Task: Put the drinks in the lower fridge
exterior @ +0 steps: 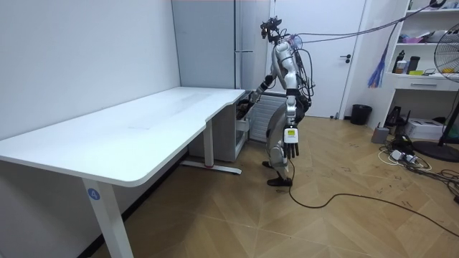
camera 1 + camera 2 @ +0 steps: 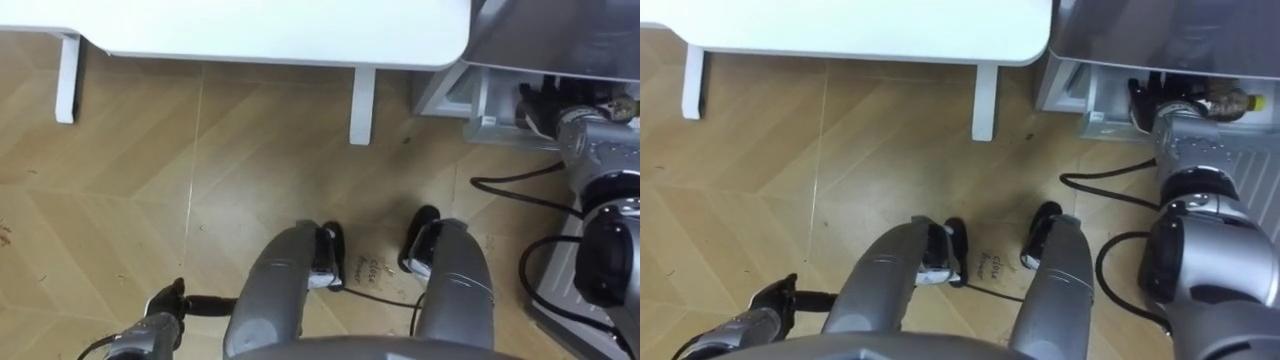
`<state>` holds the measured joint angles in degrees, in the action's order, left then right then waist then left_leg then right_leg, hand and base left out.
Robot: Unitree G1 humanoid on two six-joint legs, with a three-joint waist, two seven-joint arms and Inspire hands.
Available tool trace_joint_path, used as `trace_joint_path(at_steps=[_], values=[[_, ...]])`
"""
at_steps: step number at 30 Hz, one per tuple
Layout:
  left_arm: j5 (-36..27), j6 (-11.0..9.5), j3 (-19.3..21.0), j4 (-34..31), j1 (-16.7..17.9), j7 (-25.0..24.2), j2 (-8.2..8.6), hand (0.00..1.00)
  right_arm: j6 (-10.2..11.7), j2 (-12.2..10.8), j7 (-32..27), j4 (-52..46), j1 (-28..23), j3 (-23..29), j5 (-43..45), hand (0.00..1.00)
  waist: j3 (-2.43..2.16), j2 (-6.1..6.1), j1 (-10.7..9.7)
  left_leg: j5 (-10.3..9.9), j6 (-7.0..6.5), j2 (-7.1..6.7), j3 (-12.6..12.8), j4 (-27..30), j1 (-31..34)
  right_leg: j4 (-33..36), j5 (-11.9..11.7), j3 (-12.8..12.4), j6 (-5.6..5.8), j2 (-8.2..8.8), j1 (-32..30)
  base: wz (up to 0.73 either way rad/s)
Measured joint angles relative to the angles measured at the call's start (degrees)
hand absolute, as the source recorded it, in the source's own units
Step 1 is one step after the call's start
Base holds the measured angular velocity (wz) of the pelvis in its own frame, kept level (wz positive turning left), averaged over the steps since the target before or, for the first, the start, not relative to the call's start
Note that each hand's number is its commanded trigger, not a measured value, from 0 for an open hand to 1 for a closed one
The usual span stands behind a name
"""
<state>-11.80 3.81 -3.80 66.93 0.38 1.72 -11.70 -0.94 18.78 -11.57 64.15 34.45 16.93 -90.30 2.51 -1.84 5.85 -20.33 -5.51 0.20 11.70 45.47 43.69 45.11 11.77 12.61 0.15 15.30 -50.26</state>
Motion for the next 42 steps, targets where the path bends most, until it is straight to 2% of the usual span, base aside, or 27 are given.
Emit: trace_joint_path(at_steps=[5,8,14,16,24,27,32,34,39,42], values=[[0.02,0.03,-0.40,-0.05,-0.10,0.43,0.00,0.00,-0.31,-0.03,-1.53,-0.70,0.03,-0.11,4.61,0.00,0.06,0.36,-0.80,0.00,0.00,0.10,0.23,-0.69,-0.69,-0.37,-0.19,-0.32,0.08,-0.35,0.32,-0.03],[0.00,-0.03,-0.87,-0.12,-0.36,0.49,0.01,0.00,-0.35,-0.03,-3.93,-1.12,0.08,-0.18,6.12,0.00,0.25,0.70,-0.82,-0.01,0.01,0.19,0.29,-0.78,-1.29,-0.33,-0.19,-0.36,0.07,-0.45,0.89,0.00],[0.11,0.61,-0.90,-0.28,-0.45,0.61,0.01,0.00,-0.40,0.02,-9.60,-1.80,1.64,-0.04,6.89,0.00,0.19,1.26,-0.79,-0.02,0.02,0.31,0.00,-0.73,-2.40,-1.03,-0.32,-0.01,0.16,-0.64,2.49,0.00],[0.12,1.27,-0.89,-0.42,-0.45,0.65,0.01,0.00,-0.41,0.11,-12.33,-2.22,2.57,0.04,6.89,0.00,0.17,1.29,-0.95,-0.01,0.01,0.62,-0.33,-0.66,-2.45,-1.78,-0.65,-0.05,0.44,-1.37,3.09,0.00],[0.07,1.76,-0.83,-0.54,-0.52,0.71,-0.02,0.00,-0.40,0.17,-17.92,-4.85,2.55,0.10,8.12,0.00,0.05,1.44,-1.35,0.00,-0.02,0.73,-0.55,-0.72,-2.34,-2.51,-1.47,0.09,0.76,-1.75,3.38,0.00],[0.04,1.78,-0.65,-0.50,-0.64,1.15,-0.02,0.00,-0.41,0.12,-20.65,-6.93,2.01,0.08,8.13,0.00,0.02,1.38,-0.86,0.00,-0.02,0.99,-0.05,-0.86,-2.68,-2.44,-1.51,-0.49,0.68,-2.09,3.25,-0.06],[-0.20,2.05,1.37,-0.36,-0.64,1.69,-0.10,0.00,-0.38,0.12,-22.97,-6.95,0.93,0.13,8.03,0.00,-0.04,1.44,-1.14,0.13,0.22,1.18,0.60,-2.25,-4.76,-3.30,-1.58,-1.01,0.41,-2.50,4.46,-0.09],[-2.81,2.00,1.87,-0.27,-0.54,1.76,-0.31,0.00,-0.42,0.10,-24.41,-7.62,-0.50,0.21,7.97,0.00,-0.19,1.61,-2.13,0.57,0.60,1.22,0.60,-4.02,-6.74,-5.24,-1.91,-1.20,0.38,-3.04,6.57,-0.06],[-4.17,1.17,3.39,-0.51,-0.10,1.10,-0.32,0.00,-1.20,0.09,-24.87,-9.36,-5.42,0.21,7.81,0.00,-0.61,2.24,-2.86,1.70,0.63,0.92,0.75,-8.80,-12.38,-9.19,-3.03,-0.94,1.01,-3.76,12.14,-0.02],[-3.73,1.20,4.87,-0.61,0.64,1.03,-0.28,0.00,-1.67,0.07,-25.28,-11.66,-9.19,0.23,7.84,0.00,-1.16,3.05,-3.45,1.74,0.66,0.71,0.91,-10.81,-15.77,-10.64,-2.88,-0.79,1.37,-3.87,15.26,-0.03]])
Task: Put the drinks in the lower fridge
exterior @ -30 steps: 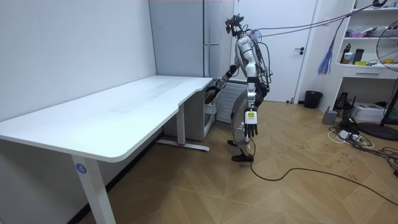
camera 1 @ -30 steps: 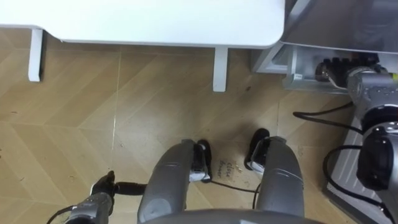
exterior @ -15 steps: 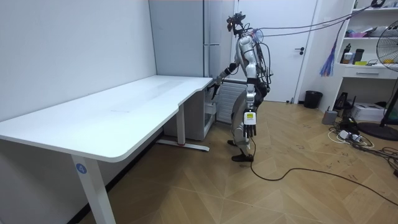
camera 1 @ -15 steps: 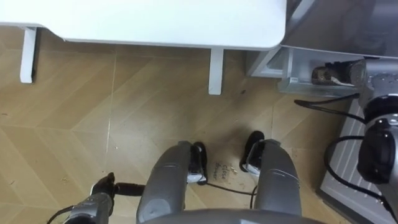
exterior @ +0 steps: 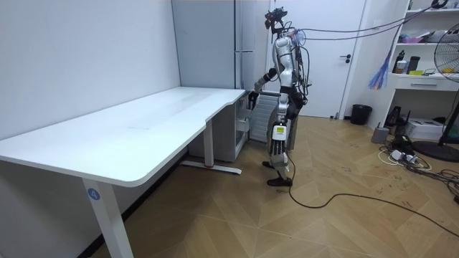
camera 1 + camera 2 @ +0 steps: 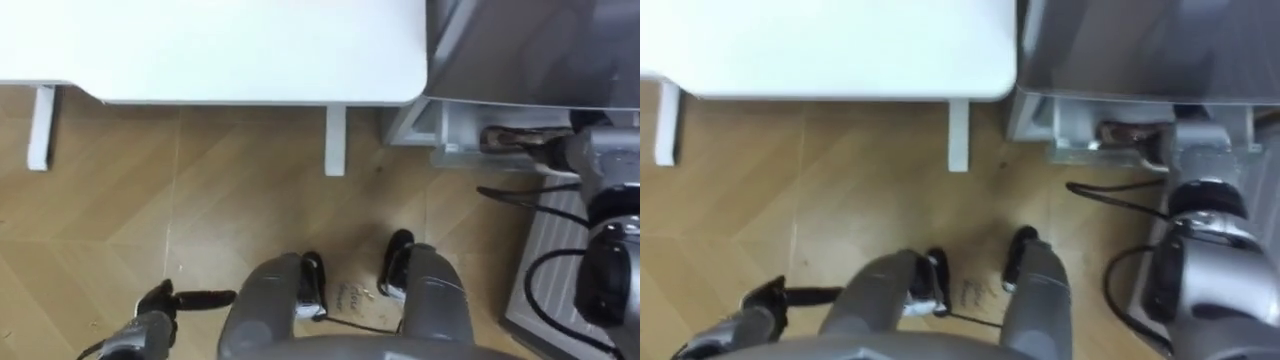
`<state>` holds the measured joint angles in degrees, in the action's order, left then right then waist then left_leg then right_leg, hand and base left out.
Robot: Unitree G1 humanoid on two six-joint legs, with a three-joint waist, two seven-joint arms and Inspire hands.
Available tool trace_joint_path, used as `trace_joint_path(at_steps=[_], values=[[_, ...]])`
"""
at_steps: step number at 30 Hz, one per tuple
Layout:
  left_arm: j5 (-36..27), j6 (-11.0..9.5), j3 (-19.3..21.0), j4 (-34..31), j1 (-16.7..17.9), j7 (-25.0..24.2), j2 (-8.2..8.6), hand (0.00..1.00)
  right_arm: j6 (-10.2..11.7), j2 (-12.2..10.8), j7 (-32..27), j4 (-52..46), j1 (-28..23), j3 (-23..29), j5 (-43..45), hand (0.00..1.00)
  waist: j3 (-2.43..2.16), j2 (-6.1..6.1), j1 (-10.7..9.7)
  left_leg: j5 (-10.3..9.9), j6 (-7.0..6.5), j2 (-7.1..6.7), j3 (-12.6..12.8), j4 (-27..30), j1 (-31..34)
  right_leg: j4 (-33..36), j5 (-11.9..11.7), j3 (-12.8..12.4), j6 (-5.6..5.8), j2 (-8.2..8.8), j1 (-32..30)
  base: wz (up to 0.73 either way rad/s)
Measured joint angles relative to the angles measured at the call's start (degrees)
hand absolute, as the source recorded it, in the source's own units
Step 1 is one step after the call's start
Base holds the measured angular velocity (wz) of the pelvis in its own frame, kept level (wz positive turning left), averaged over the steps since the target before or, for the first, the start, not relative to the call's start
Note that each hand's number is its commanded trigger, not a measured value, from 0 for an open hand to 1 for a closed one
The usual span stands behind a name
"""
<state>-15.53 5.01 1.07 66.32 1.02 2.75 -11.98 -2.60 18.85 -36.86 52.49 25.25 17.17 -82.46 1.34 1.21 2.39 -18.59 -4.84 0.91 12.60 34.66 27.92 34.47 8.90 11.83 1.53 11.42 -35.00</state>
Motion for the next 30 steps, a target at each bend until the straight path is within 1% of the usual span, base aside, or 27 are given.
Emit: trace_joint_path(at_steps=[1,2,3,5,6,7,9,12,14,15,16,17,21,22,23,24,25,26,27,28,29,30], values=[[-0.07,0.01,0.57,-0.03,0.44,0.00,-0.03,0.00,0.00,0.00,0.00,-0.75,-1.21,-0.01,0.05,0.00,-0.25,0.21,-0.47,0.00,0.00,0.03,0.01,-0.65,-1.20,-0.73,-0.01,0.04,0.12,-0.25,1.17,-0.06],[-0.07,0.01,0.83,-0.04,0.64,-0.01,-0.03,0.00,0.01,-0.03,0.01,-1.54,-2.06,-0.02,0.04,0.00,-0.35,0.35,-0.49,0.02,0.03,0.04,0.12,-1.10,-1.80,-1.12,-0.09,0.02,0.25,-0.46,1.73,-0.10],[-0.05,0.02,1.04,-0.33,1.22,-0.05,-0.03,0.00,0.13,-0.05,0.07,-3.32,-3.74,0.22,0.36,0.00,-0.54,0.45,-0.73,0.02,0.04,0.20,0.27,-1.79,-3.03,-2.13,-0.22,0.04,0.39,-0.83,2.96,-0.13],[-0.07,0.02,1.08,-1.12,2.48,-0.03,-0.03,0.00,0.97,0.02,0.46,-4.96,-5.31,2.02,0.75,0.00,-0.71,0.36,-1.05,0.05,0.10,0.48,0.31,-2.96,-4.93,-4.12,-0.74,-0.03,0.59,-1.64,5.21,-0.12],[-0.07,0.01,1.04,-1.24,3.16,-0.05,-0.03,0.00,2.28,0.27,1.01,-5.11,-6.24,2.50,1.21,0.00,-1.19,0.39,-1.27,0.13,0.23,0.65,0.32,-3.81,-6.08,-5.46,-1.15,0.01,0.64,-2.12,6.56,-0.11],[-0.13,0.01,1.01,-1.23,3.50,-0.08,-0.04,0.00,3.48,0.38,1.58,-5.20,-7.15,2.94,1.12,0.00,-1.46,0.50,-1.32,0.22,0.39,0.80,0.32,-4.58,-7.05,-6.55,-1.54,-0.13,0.74,-2.61,7.75,-0.09],[-0.64,0.04,0.51,-1.16,3.77,-0.16,-0.31,0.00,4.56,0.39,2.51,-5.23,-8.87,2.83,0.06,0.00,-1.70,0.89,-1.52,0.44,0.70,0.82,0.26,-5.77,-8.35,-7.50,-1.73,0.06,0.78,-2.83,9.19,0.00],[-0.63,0.15,-0.66,-1.16,4.03,-0.55,-0.53,0.00,4.63,0.00,3.36,-5.21,-11.07,2.31,-0.39,0.00,-1.71,0.63,-1.58,0.47,0.79,1.37,0.25,-6.92,-9.99,-9.40,-2.33,0.39,0.64,-3.69,11.18,-0.03],[-0.62,0.18,-1.72,-1.13,3.82,-0.88,-0.67,0.00,4.70,-0.68,4.24,-4.60,-12.01,1.93,-0.58,0.00,-1.56,0.42,-1.62,0.56,0.94,1.59,0.09,-7.28,-10.57,-10.17,-2.45,0.71,0.51,-4.00,11.89,0.03],[-0.64,0.18,-2.59,-1.16,3.77,-1.22,-0.68,0.00,4.70,-0.92,4.94,-3.28,-12.58,1.48,-0.61,0.00,-1.46,0.08,-1.62,0.54,0.97,1.75,-0.24,-7.37,-10.65,-10.79,-2.47,0.86,0.50,-4.28,12.54,0.06],[-0.63,0.17,-3.10,-1.15,3.65,-1.53,-0.70,0.00,4.70,-1.37,5.15,-2.85,-13.05,1.38,-0.92,0.00,-1.18,-0.25,-1.27,0.52,1.00,1.92,-0.23,-7.29,-10.52,-10.92,-2.54,0.80,0.44,-4.50,12.49,0.00],[-0.63,0.18,-3.22,-1.14,3.55,-1.87,-0.71,0.00,4.70,-1.47,5.22,-2.43,-13.01,1.23,-1.22,0.00,-1.01,-0.39,-1.17,0.49,1.06,1.94,-0.17,-7.14,-10.28,-10.82,-2.56,0.76,0.41,-4.52,12.18,-0.04],[-0.56,0.32,-3.66,-1.08,2.72,-2.43,-0.95,0.00,4.69,-1.54,5.87,0.57,-12.64,0.92,-2.86,0.00,-0.69,-1.10,-0.37,0.44,1.18,2.27,-0.19,-5.31,-6.17,-9.63,-2.87,0.71,0.09,-4.50,8.09,-0.01],[-0.63,0.15,-3.85,-0.93,2.72,-2.43,-1.20,0.00,5.08,-1.77,5.87,1.37,-12.25,0.79,-3.25,0.00,-0.51,-1.38,-0.05,0.42,1.22,2.35,-0.39,-4.53,-4.91,-8.97,-2.84,0.74,0.06,-4.48,6.94,0.06],[-0.64,0.01,-4.08,-0.88,2.72,-2.41,-1.32,0.00,5.50,-1.88,5.96,1.55,-12.07,0.37,-3.53,0.00,-0.42,-1.51,0.08,0.41,1.23,2.36,-0.38,-4.04,-4.20,-8.44,-2.83,0.63,0.04,-4.43,6.22,0.00],[-0.69,-0.04,-4.69,-0.86,2.62,-2.32,-1.49,0.00,6.06,-2.04,6.74,2.16,-11.51,-0.33,-3.70,0.00,-0.35,-1.56,0.52,0.40,1.24,2.32,-0.26,-2.92,-2.91,-7.53,-2.75,0.27,-0.10,-4.32,4.62,-0.04],[-0.84,-0.08,-5.09,-0.56,2.01,-2.29,-1.48,0.00,6.54,-2.17,7.70,3.38,-10.51,-0.35,-3.42,0.00,-0.08,-1.79,0.88,0.40,1.24,2.32,-0.25,-1.90,-1.43,-6.57,-2.69,0.10,-0.21,-4.12,3.17,0.00],[-0.93,-0.08,-5.42,-0.26,1.39,-2.26,-1.48,0.00,6.78,-2.20,8.08,3.88,-10.05,-0.39,-3.36,0.00,0.06,-1.90,1.03,0.39,1.24,2.26,-0.25,-1.31,-0.48,-5.96,-2.61,0.10,-0.34,-3.91,2.26,0.05],[-1.19,-0.31,-5.51,0.05,0.53,-2.21,-1.48,0.00,6.87,-2.30,8.81,5.20,-8.86,-0.42,-3.21,0.00,0.13,-1.95,1.40,0.38,1.21,2.14,-0.16,-0.29,1.52,-4.15,-2.40,-0.03,-0.66,-3.40,0.04,0.08],[-1.22,-0.49,-5.49,0.09,0.10,-2.13,-1.49,0.00,6.83,-2.75,9.60,6.05,-7.83,-0.43,-2.95,0.00,0.20,-1.94,1.61,0.37,1.19,1.66,-0.12,0.99,3.36,-2.43,-2.23,-0.23,-0.90,-2.94,-2.08,0.07],[-1.22,-0.47,-5.54,0.12,-0.16,-2.13,-1.48,0.00,6.78,-2.95,9.92,6.09,-7.62,-0.50,-2.88,0.00,0.24,-1.96,1.73,0.37,1.18,1.56,-0.13,1.56,4.11,-1.65,-2.10,-0.30,-1.05,-2.65,-2.96,0.06],[-1.41,-0.43,-5.76,0.27,-0.68,-2.09,-1.47,0.00,6.73,-3.01,10.58,6.46,-7.29,-1.40,-2.93,0.00,0.38,-1.87,2.13,0.27,1.02,1.43,-0.19,2.91,5.69,0.15,-1.79,-0.53,-1.33,-2.12,-4.72,0.10]])
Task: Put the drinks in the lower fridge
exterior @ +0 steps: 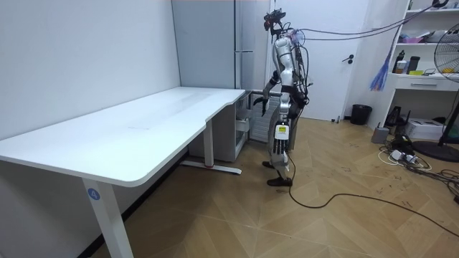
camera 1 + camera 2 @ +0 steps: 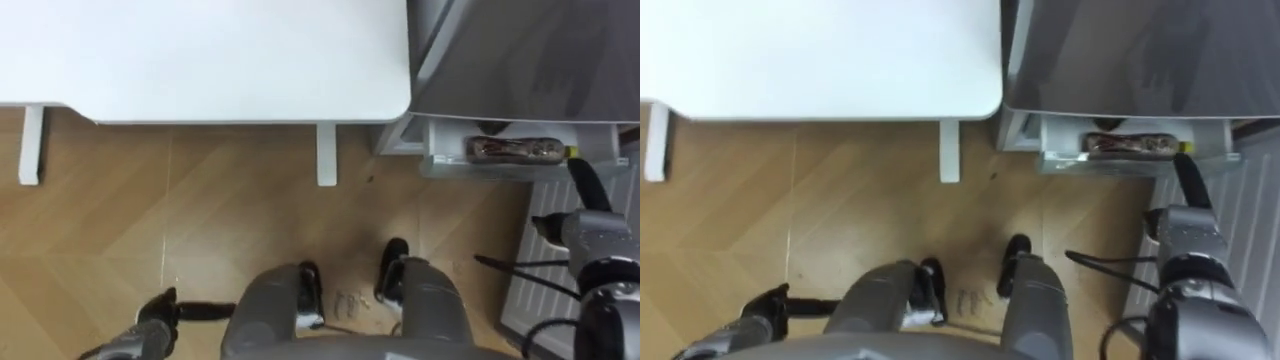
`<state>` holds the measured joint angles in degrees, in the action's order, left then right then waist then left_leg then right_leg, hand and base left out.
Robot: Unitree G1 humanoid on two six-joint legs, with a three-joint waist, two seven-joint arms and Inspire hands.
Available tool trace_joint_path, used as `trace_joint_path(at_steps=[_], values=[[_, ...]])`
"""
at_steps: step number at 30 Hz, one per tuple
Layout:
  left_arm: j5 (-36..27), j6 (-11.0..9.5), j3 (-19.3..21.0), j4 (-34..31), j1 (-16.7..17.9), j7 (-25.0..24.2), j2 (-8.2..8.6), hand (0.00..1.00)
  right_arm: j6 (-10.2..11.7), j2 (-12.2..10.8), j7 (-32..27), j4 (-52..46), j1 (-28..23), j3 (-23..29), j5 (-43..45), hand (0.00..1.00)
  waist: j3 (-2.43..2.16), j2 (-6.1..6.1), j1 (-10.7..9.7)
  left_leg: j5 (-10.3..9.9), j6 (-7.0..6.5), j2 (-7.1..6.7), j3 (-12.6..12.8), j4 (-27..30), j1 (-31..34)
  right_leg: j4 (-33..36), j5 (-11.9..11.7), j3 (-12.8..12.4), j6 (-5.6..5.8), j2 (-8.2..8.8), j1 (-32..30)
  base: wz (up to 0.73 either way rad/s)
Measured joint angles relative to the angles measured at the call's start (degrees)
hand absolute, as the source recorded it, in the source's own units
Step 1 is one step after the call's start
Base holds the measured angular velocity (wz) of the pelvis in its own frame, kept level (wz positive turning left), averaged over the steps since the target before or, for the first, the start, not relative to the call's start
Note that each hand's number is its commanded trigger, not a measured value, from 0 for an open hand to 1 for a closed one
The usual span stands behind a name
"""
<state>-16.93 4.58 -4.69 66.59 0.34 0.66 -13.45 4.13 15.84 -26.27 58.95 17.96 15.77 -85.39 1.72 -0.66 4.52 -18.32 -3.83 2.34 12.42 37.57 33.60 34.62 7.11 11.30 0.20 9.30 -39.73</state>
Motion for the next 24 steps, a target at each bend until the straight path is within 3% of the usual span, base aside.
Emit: trace_joint_path(at_steps=[1,6,10,13,16,20,24], values=[[-0.53,-0.16,0.00,0.25,-0.47,0.04,0.00,0.00,0.03,0.06,0.77,0.95,0.66,-0.40,-0.02,0.00,0.21,0.06,0.40,-0.27,-0.17,0.04,-0.14,1.73,1.91,2.19,0.62,-0.17,-0.20,0.57,-1.79,0.12],[-1.33,-1.27,-0.58,0.43,-0.51,0.32,-1.01,0.00,0.07,0.49,2.19,2.18,2.91,-1.67,-0.32,0.00,0.35,0.16,0.93,-2.90,0.09,1.04,-1.22,11.85,11.93,9.84,3.67,-0.34,-1.03,0.77,-10.81,0.09],[-1.50,-1.26,-1.28,1.19,-0.37,0.31,-1.54,0.00,0.12,3.08,5.79,5.23,6.09,-2.13,-0.51,0.00,0.39,-0.11,1.07,-4.42,-0.20,1.09,-1.77,18.74,19.08,16.87,4.78,-0.66,-1.88,2.08,-17.94,0.09],[-1.42,-1.22,-1.40,1.09,-0.40,0.05,-1.58,0.00,0.00,5.07,8.75,6.32,8.97,-2.16,-0.63,0.00,0.36,-0.16,1.63,-5.66,-0.38,1.16,-1.97,23.55,23.88,21.74,6.42,-1.16,-1.79,2.83,-22.85,0.09],[-1.33,-0.81,-2.50,1.01,-0.42,-0.45,-1.52,0.00,-0.07,6.92,11.48,6.33,11.18,-2.81,-0.54,0.00,0.38,-0.10,2.24,-6.78,-0.73,0.97,-1.92,27.23,26.77,26.13,7.74,-2.10,-1.72,3.74,-26.40,0.07],[-1.26,-0.85,-2.40,1.08,-0.41,-0.43,-1.59,0.00,-0.11,7.26,13.03,7.22,13.58,-3.34,-0.39,0.00,0.47,0.22,2.43,-8.12,-0.72,1.01,-2.18,31.30,29.57,30.19,9.16,-2.65,-1.92,4.03,-29.19,0.05],[-1.55,-0.82,-2.23,1.08,-0.39,-1.19,-1.58,0.00,-1.67,7.91,15.26,7.55,13.86,-3.90,-0.54,0.00,0.50,0.49,2.78,-9.45,-0.98,2.12,-2.69,35.18,32.16,32.74,9.78,-2.87,-2.40,3.63,-31.38,-0.08]])
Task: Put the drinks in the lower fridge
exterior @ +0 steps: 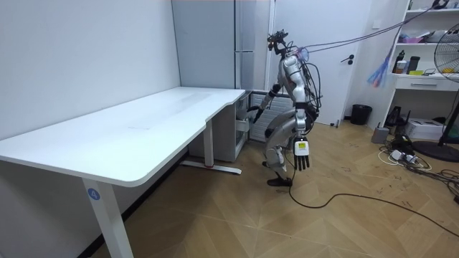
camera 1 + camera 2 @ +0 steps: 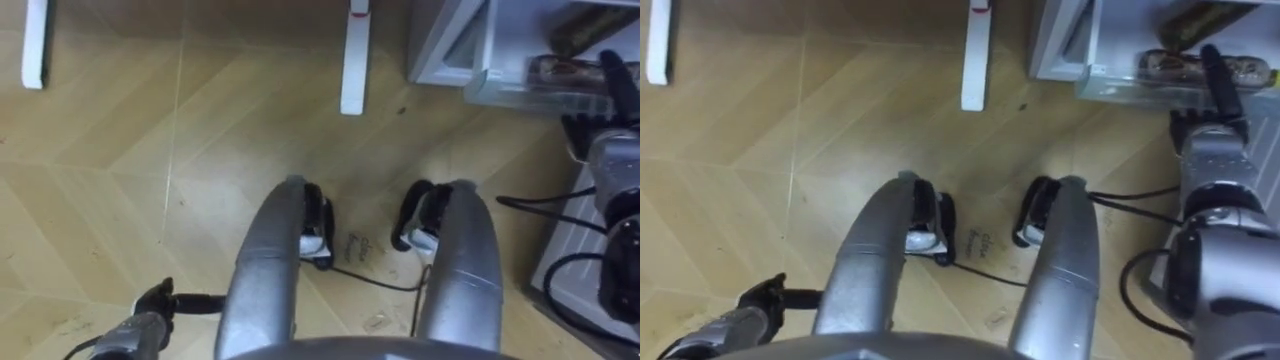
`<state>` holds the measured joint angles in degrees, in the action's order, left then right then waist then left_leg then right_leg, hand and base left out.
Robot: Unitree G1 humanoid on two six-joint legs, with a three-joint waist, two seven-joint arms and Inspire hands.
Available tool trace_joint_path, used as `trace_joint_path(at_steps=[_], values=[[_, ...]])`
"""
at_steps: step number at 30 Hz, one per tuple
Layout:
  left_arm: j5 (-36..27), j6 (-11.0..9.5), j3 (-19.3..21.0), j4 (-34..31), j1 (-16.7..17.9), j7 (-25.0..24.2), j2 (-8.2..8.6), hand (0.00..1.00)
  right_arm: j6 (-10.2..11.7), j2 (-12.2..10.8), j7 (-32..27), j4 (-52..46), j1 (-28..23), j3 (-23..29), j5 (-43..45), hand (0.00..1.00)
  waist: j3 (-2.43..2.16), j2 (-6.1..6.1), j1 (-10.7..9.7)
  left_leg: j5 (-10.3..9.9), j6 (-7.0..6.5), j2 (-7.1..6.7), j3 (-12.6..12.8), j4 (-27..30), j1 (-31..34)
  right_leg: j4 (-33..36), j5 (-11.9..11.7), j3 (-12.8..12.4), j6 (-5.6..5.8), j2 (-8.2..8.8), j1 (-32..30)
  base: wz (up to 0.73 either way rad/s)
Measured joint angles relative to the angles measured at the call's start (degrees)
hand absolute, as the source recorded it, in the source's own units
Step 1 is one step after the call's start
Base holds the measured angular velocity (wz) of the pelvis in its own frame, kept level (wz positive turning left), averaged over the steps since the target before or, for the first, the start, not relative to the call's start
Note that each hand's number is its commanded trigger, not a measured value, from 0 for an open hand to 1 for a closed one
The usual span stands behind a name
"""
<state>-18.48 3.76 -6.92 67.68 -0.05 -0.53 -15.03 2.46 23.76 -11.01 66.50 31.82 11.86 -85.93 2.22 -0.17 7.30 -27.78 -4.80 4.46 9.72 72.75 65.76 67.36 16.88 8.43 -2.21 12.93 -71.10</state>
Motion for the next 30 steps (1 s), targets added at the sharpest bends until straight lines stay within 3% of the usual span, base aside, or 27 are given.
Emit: trace_joint_path(at_steps=[8,12,16,20,23,27,30], values=[[0.61,-0.01,-0.02,-0.17,0.01,-0.37,-0.03,0.00,-0.54,1.86,0.52,0.09,-0.01,-3.98,1.02,0.00,0.02,0.04,0.62,-0.84,-0.87,-0.11,-0.08,3.25,1.85,2.55,0.33,-0.53,0.53,0.10,-1.73,-0.01],[0.63,-0.17,0.02,-1.09,0.65,-1.96,-1.36,0.00,-1.45,2.79,-0.12,-0.07,0.23,-5.91,0.84,0.00,0.02,0.05,1.07,-0.82,-0.83,-0.07,-0.37,3.22,1.98,2.51,0.37,-0.42,0.53,0.11,-1.72,0.00],[0.64,-1.60,0.23,-1.14,1.00,-2.78,-2.24,0.00,-1.16,2.87,-2.69,-0.11,1.59,-8.33,0.41,0.00,0.05,0.10,1.78,-0.86,-0.73,0.84,-0.33,3.14,1.88,2.14,0.37,-0.43,0.48,-0.43,-1.61,-0.08],[0.66,-2.99,0.61,-1.23,1.44,-2.73,-2.28,0.00,-0.76,3.38,-5.64,-0.11,1.91,-9.26,0.41,0.00,0.05,0.11,3.04,-0.89,-0.57,0.84,-0.61,3.50,1.84,2.38,0.49,-0.28,0.27,-0.73,-1.40,-0.03],[1.52,-4.26,2.78,-1.27,3.55,-2.74,-2.30,0.00,-0.87,3.62,-8.37,-2.23,2.02,-9.56,0.53,0.00,0.04,0.08,3.73,-1.05,-0.28,0.96,-0.82,4.03,1.56,2.87,0.66,-0.31,-0.01,-1.04,-1.10,-0.04],[3.17,-4.73,3.52,-1.21,6.39,-2.73,-2.80,0.00,-0.55,6.38,-8.96,-5.37,3.44,-12.97,0.54,0.00,0.09,-0.05,5.77,-0.91,0.01,0.58,-1.19,4.19,1.02,3.87,1.33,-0.34,-0.46,-0.71,-0.66,0.12],[3.37,-5.08,3.47,-1.12,7.45,-3.03,-3.02,0.00,1.14,6.79,-7.67,-5.37,5.77,-13.40,1.05,0.00,0.59,-0.55,6.33,-0.83,0.81,-0.21,-2.45,5.01,0.90,5.40,2.51,0.17,-1.00,-0.27,0.04,0.22]])
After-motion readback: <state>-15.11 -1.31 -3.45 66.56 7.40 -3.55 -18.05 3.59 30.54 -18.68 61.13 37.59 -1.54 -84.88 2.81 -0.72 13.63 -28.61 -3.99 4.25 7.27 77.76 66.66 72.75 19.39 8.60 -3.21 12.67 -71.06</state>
